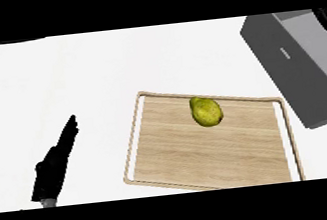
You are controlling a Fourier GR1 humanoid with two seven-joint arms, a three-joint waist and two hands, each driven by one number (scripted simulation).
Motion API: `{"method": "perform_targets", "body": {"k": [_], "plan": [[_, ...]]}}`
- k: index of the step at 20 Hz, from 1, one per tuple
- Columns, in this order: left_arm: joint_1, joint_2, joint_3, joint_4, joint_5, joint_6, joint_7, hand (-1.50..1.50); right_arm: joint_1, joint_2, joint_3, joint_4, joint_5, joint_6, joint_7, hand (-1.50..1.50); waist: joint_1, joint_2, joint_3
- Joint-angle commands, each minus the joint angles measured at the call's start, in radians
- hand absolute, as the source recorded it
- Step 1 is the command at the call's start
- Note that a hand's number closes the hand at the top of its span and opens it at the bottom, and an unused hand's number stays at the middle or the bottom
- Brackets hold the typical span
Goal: Pick the pear from the tray and place it in the cardboard box
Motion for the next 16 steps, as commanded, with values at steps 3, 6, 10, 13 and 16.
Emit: {"method": "perform_targets", "body": {"k": [3,6,10,13,16], "plan": [[-0.106,0.006,-0.031,-0.081,-0.024,-0.042,0.031,0.00,0.081,0.139,0.107,0.150,-0.125,-0.003,0.220,-1.50,0.019,0.000,-0.003],[-0.181,0.002,-0.060,-0.126,-0.042,-0.079,0.007,0.00,0.178,0.266,0.194,0.274,-0.234,-0.029,0.395,-1.50,0.029,0.020,-0.001],[-0.202,-0.007,-0.072,-0.113,-0.011,-0.127,0.044,0.00,0.156,0.059,0.389,0.218,0.158,0.006,0.359,-1.50,0.016,-0.003,-0.008],[-0.225,-0.041,-0.079,-0.108,-0.029,-0.102,0.079,0.00,0.182,0.038,0.451,0.152,0.260,0.019,0.305,-1.50,-0.001,-0.011,-0.004],[-0.271,-0.012,-0.015,-0.116,0.015,-0.157,0.127,0.00,0.126,0.002,0.419,0.095,0.276,0.062,0.335,-1.50,0.004,-0.010,-0.004]]}}
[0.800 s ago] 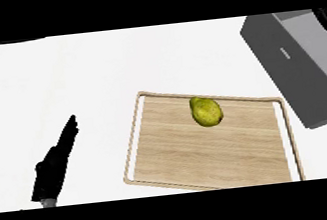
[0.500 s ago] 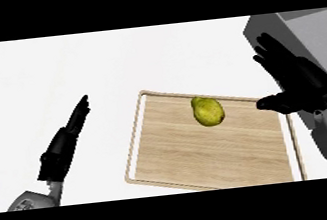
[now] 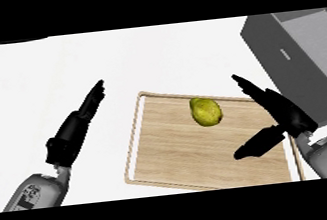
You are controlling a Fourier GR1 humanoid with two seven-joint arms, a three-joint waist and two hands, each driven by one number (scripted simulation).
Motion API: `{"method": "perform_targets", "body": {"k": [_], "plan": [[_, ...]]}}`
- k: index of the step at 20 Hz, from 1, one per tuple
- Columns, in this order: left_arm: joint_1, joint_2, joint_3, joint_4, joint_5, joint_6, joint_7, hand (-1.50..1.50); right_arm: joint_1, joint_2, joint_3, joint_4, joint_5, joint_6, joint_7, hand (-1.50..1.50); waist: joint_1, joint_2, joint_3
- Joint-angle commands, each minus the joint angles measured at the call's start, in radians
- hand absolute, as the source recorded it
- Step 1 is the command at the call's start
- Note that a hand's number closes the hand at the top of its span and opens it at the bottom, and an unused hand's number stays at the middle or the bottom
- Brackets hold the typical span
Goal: Pick the pear from the tray and place it in the cardboard box
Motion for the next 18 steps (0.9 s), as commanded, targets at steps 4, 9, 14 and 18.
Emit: {"method": "perform_targets", "body": {"k": [4,9,14,18], "plan": [[-0.028,-0.014,0.033,0.027,-0.010,-0.042,0.000,0.00,-0.160,-0.151,-0.092,-0.026,-0.039,0.228,0.125,-1.50,0.007,0.000,-0.001],[-0.028,-0.038,0.014,-0.029,-0.025,-0.034,0.061,0.00,-0.298,-0.202,-0.187,0.034,-0.294,0.465,0.294,-1.50,0.016,-0.001,-0.001],[-0.024,-0.056,0.040,-0.012,-0.037,-0.047,0.047,0.00,-0.397,-0.132,-0.179,0.169,-0.394,0.563,0.407,-1.50,0.019,0.000,-0.001],[-0.018,-0.078,0.042,-0.023,-0.063,-0.055,0.069,0.00,-0.389,-0.088,-0.193,0.124,-0.469,0.538,0.550,-1.50,0.007,-0.003,0.000]]}}
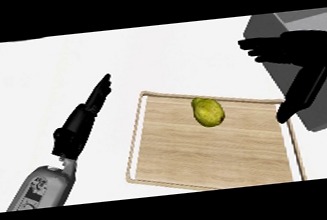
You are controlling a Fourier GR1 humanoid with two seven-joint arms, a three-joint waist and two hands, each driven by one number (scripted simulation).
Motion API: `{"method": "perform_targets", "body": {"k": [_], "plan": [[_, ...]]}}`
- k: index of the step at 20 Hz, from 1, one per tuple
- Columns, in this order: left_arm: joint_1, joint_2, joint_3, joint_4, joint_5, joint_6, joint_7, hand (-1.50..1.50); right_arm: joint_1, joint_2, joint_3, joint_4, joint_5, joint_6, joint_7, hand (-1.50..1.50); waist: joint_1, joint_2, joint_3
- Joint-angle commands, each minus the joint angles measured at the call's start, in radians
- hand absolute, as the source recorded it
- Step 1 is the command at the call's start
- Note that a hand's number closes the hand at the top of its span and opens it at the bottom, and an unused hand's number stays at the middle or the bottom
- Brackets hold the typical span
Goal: Pick the pear from the tray and place it in the cardboard box
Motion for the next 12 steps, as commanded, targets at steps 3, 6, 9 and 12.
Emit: {"method": "perform_targets", "body": {"k": [3,6,9,12], "plan": [[0.052,-0.007,0.019,-0.061,-0.034,-0.022,0.019,0.00,-0.049,0.136,0.003,0.095,0.056,-0.036,0.063,-1.50,0.002,-0.001,0.001],[0.000,-0.013,0.073,-0.006,-0.035,-0.077,0.023,0.00,-0.014,0.140,-0.043,0.061,0.052,-0.004,0.086,-1.50,-0.007,-0.001,0.001],[0.011,-0.075,0.043,0.018,-0.080,-0.036,-0.013,0.00,-0.059,0.234,0.013,0.200,0.197,-0.011,-0.019,-1.50,0.001,0.002,0.001],[0.013,-0.098,0.045,-0.044,-0.085,-0.029,0.050,0.00,-0.014,0.268,0.033,0.134,0.189,-0.021,0.054,-1.50,-0.004,-0.001,0.001]]}}
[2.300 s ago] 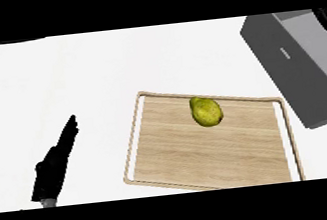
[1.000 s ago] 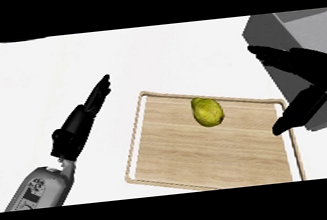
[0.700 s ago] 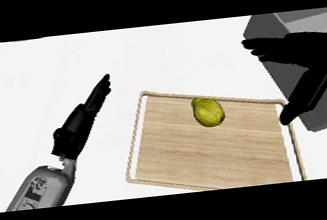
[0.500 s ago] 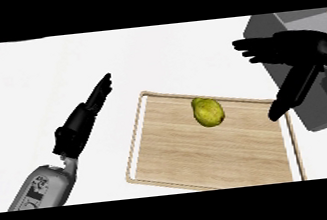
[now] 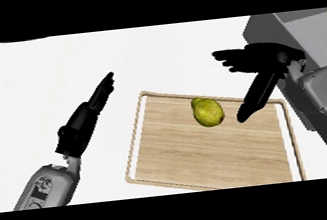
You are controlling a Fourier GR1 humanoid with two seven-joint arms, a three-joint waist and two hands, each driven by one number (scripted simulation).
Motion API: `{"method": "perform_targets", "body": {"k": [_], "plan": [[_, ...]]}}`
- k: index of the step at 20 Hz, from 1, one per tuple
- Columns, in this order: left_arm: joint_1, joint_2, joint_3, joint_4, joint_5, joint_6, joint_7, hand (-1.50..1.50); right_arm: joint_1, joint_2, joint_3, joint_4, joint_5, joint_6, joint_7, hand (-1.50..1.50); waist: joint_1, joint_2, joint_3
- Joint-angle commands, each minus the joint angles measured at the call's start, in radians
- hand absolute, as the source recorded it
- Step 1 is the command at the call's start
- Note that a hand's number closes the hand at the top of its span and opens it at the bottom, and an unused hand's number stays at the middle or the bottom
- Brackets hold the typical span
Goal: Pick the pear from the tray and place it in the cardboard box
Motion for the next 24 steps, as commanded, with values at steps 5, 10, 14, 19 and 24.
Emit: {"method": "perform_targets", "body": {"k": [5,10,14,19,24], "plan": [[0.026,0.027,0.080,-0.048,0.020,-0.091,0.028,0.00,0.005,0.104,0.010,0.054,0.082,0.015,0.054,-1.50,0.000,-0.001,0.000],[0.057,-0.068,0.028,-0.013,-0.091,-0.030,-0.022,0.00,0.045,0.174,0.013,0.042,0.200,-0.016,-0.033,-1.50,-0.003,-0.001,0.000],[0.048,-0.072,0.074,-0.020,-0.090,-0.074,-0.003,0.00,0.056,0.188,-0.023,0.125,0.291,0.026,-0.125,-1.50,-0.001,0.000,0.000],[0.039,-0.097,0.097,0.007,-0.113,-0.099,-0.009,0.00,0.108,0.209,-0.038,0.054,0.292,0.069,-0.074,-1.50,-0.004,0.000,0.000],[0.021,-0.120,0.128,0.037,-0.134,-0.104,-0.017,0.00,0.063,0.244,-0.069,0.088,0.304,0.102,-0.049,-1.50,-0.005,0.000,0.000]]}}
